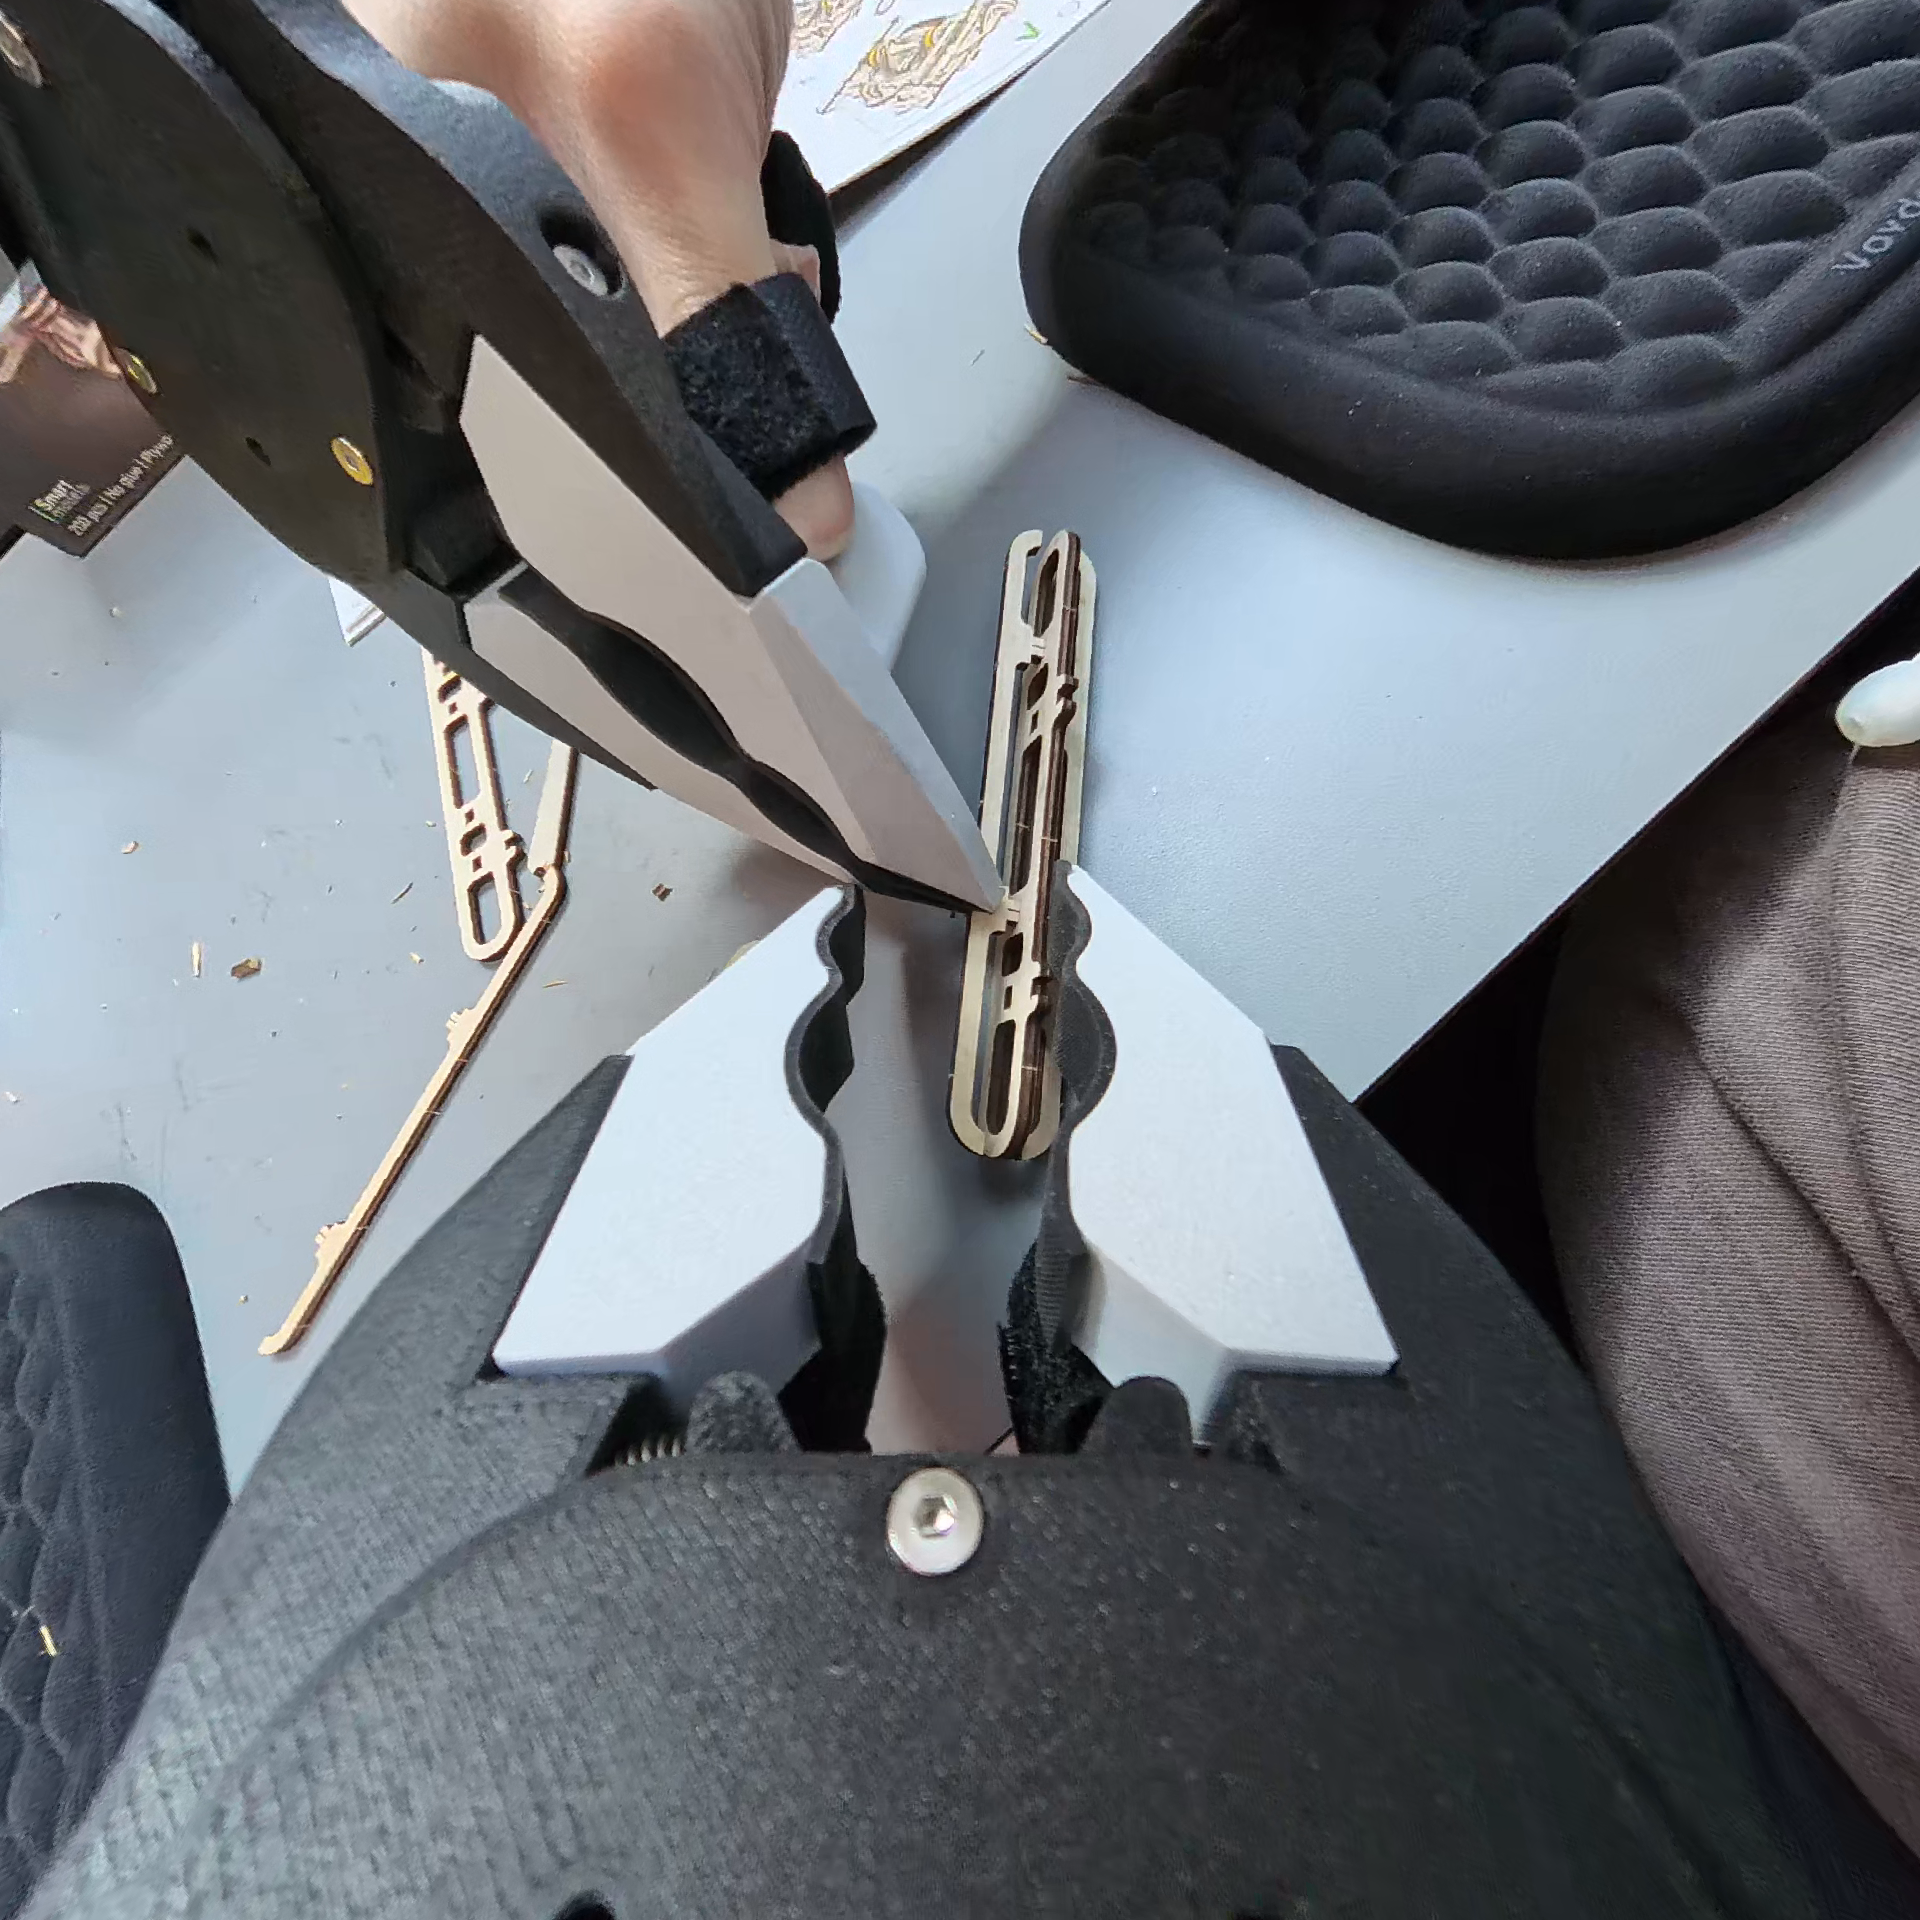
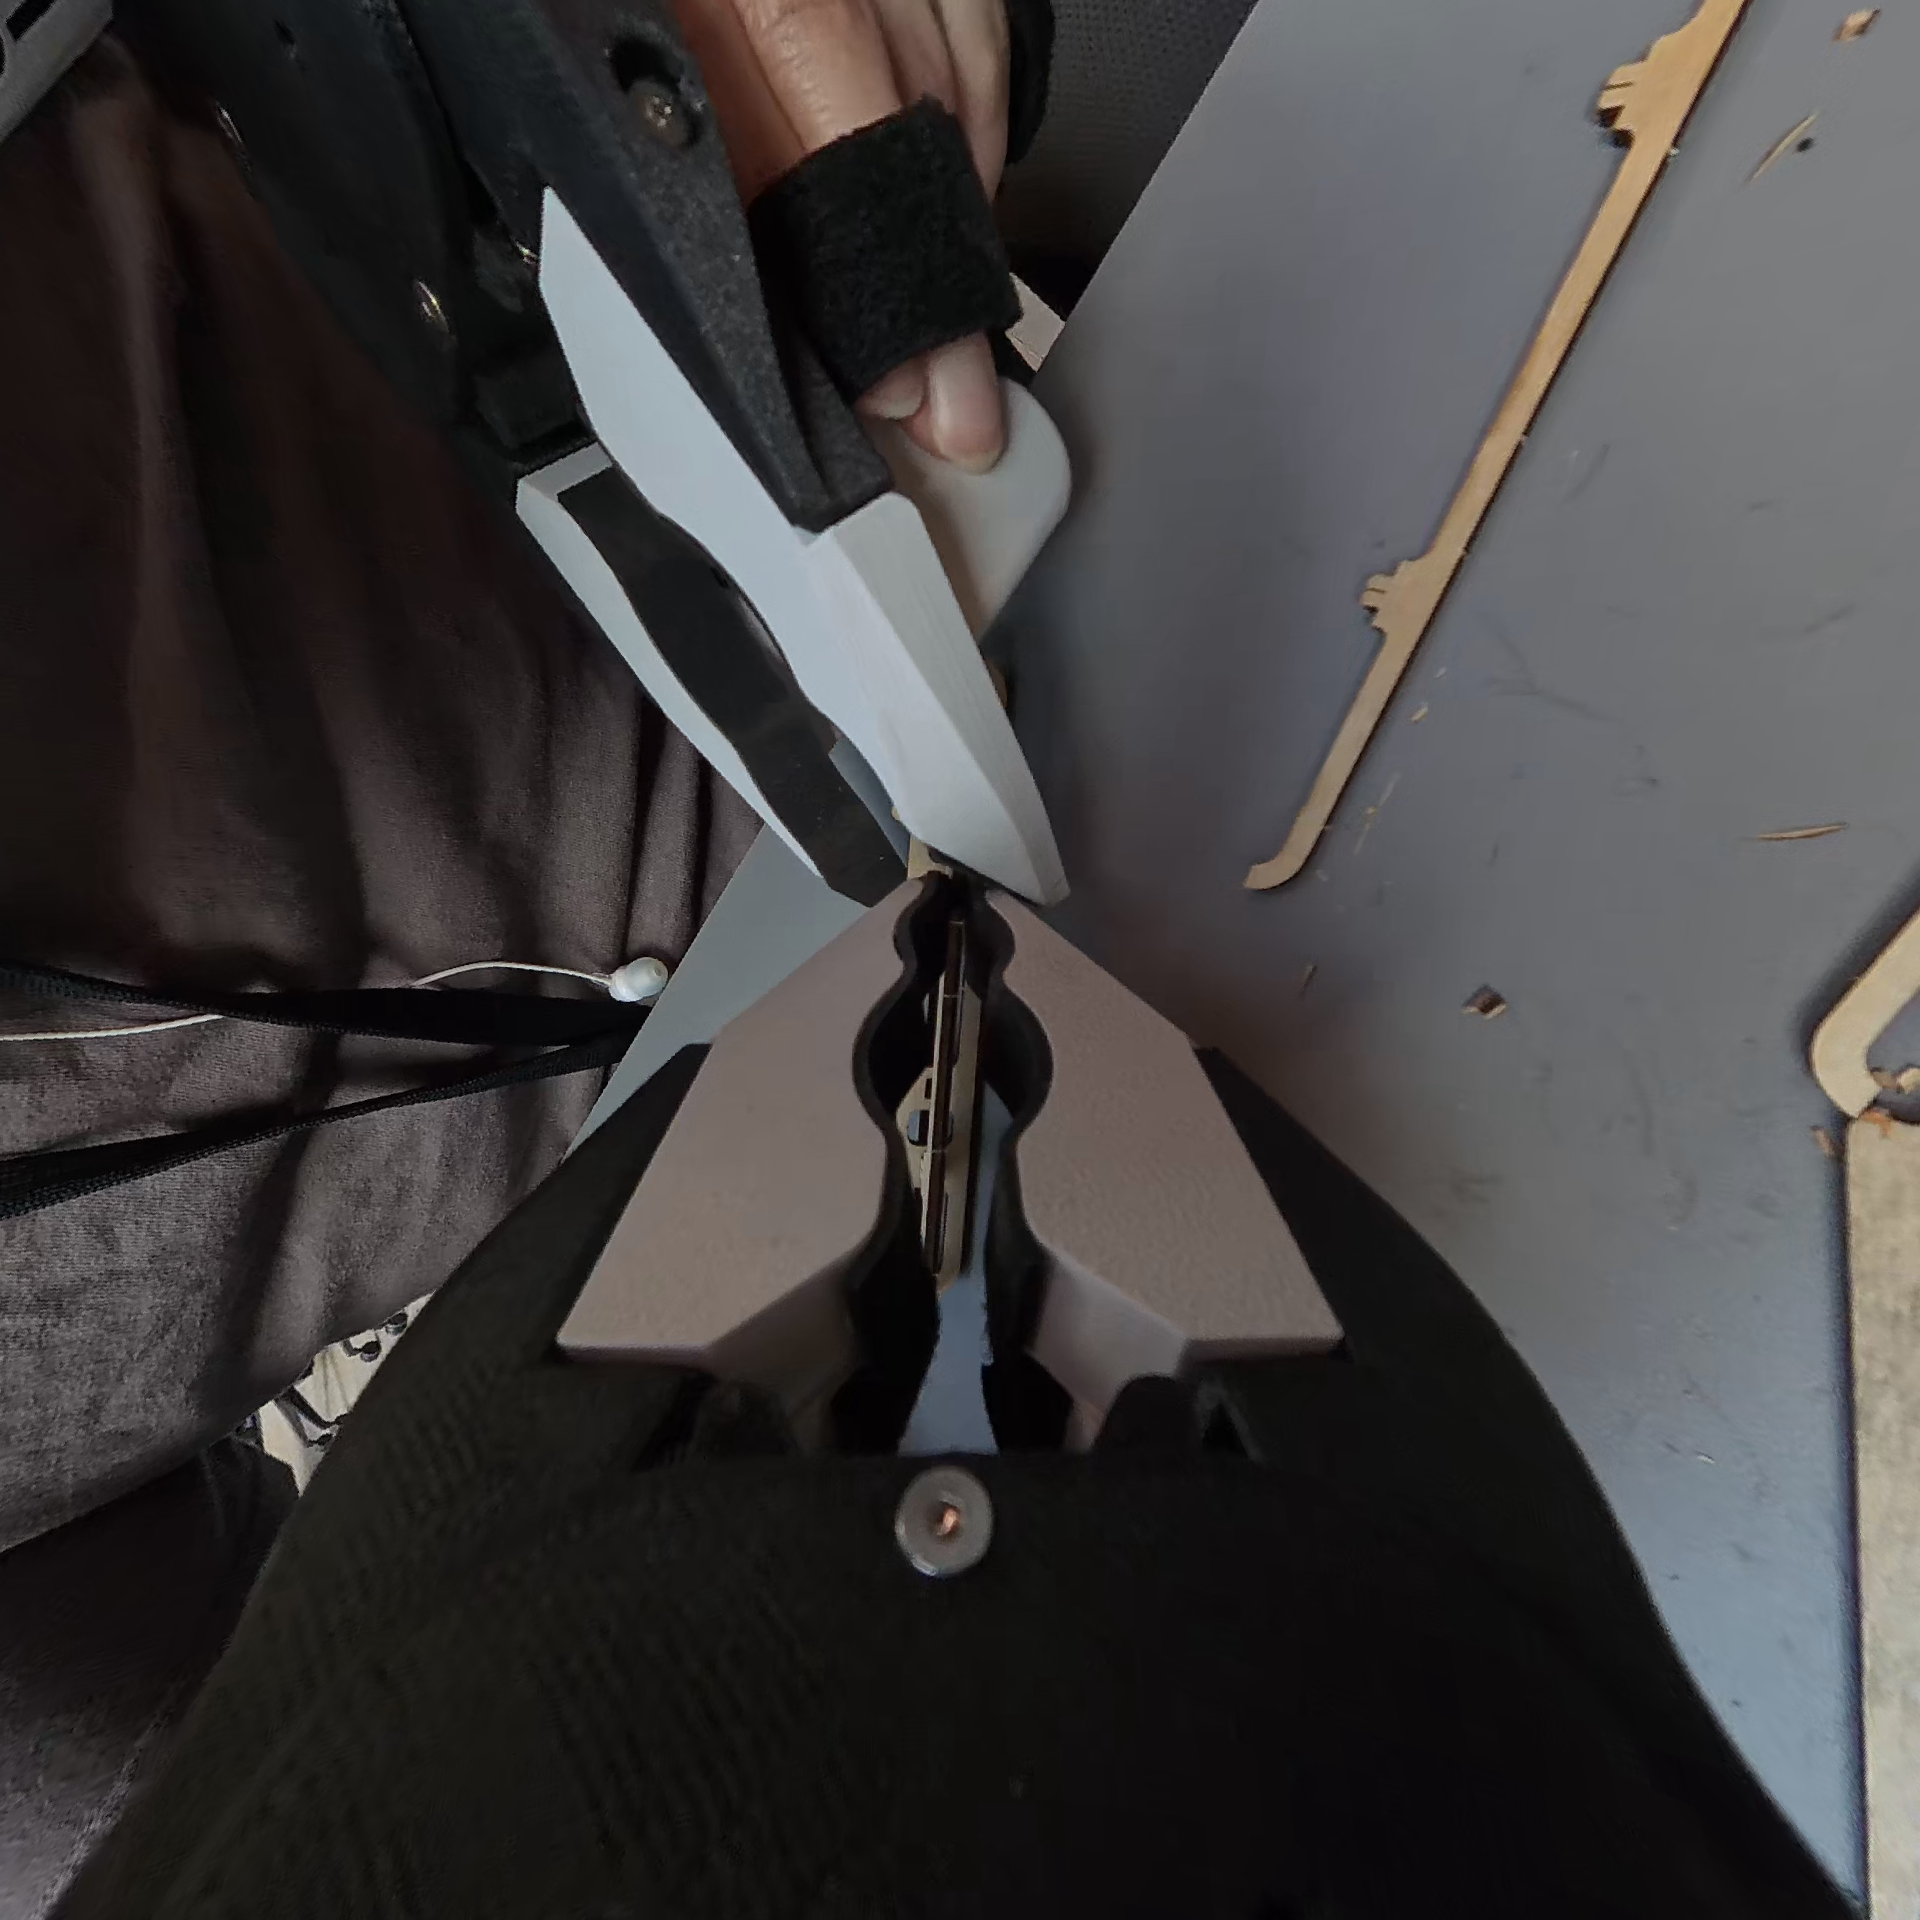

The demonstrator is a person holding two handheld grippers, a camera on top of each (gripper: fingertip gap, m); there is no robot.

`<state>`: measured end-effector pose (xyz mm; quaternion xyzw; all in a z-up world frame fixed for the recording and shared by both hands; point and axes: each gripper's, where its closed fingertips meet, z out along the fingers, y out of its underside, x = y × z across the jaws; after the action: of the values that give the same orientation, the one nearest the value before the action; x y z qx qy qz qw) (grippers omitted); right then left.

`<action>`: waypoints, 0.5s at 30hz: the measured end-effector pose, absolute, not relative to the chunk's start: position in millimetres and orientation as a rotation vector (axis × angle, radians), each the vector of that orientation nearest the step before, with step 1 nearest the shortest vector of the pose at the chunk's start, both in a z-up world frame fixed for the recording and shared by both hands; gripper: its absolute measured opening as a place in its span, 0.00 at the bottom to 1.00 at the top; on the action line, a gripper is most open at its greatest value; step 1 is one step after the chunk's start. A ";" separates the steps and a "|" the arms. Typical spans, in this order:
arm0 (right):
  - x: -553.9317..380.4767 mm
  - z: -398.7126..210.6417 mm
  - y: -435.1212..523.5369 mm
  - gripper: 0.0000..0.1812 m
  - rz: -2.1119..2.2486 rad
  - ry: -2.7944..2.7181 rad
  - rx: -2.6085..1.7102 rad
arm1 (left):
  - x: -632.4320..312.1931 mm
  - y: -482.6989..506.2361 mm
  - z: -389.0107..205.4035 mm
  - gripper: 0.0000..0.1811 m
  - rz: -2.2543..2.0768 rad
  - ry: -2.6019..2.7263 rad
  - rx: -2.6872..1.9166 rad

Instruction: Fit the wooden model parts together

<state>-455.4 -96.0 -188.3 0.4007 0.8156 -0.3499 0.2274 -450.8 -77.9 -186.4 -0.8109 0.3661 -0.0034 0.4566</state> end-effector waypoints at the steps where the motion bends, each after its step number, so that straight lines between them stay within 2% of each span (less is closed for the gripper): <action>1: -455.4 -188.4 -96.1 0.00 -0.967 2.247 1.107 | -450.0 -78.7 -187.2 0.17 -0.026 0.903 -2.008; 15: -455.1 -188.9 -96.3 0.00 -0.945 2.338 1.142 | -447.2 -82.1 -188.0 0.15 -0.028 0.902 -2.010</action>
<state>-455.1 -96.3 -188.9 0.4053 0.8299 -0.3355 0.1853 -447.2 -82.1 -188.0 -0.8139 0.3650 -0.0112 0.4520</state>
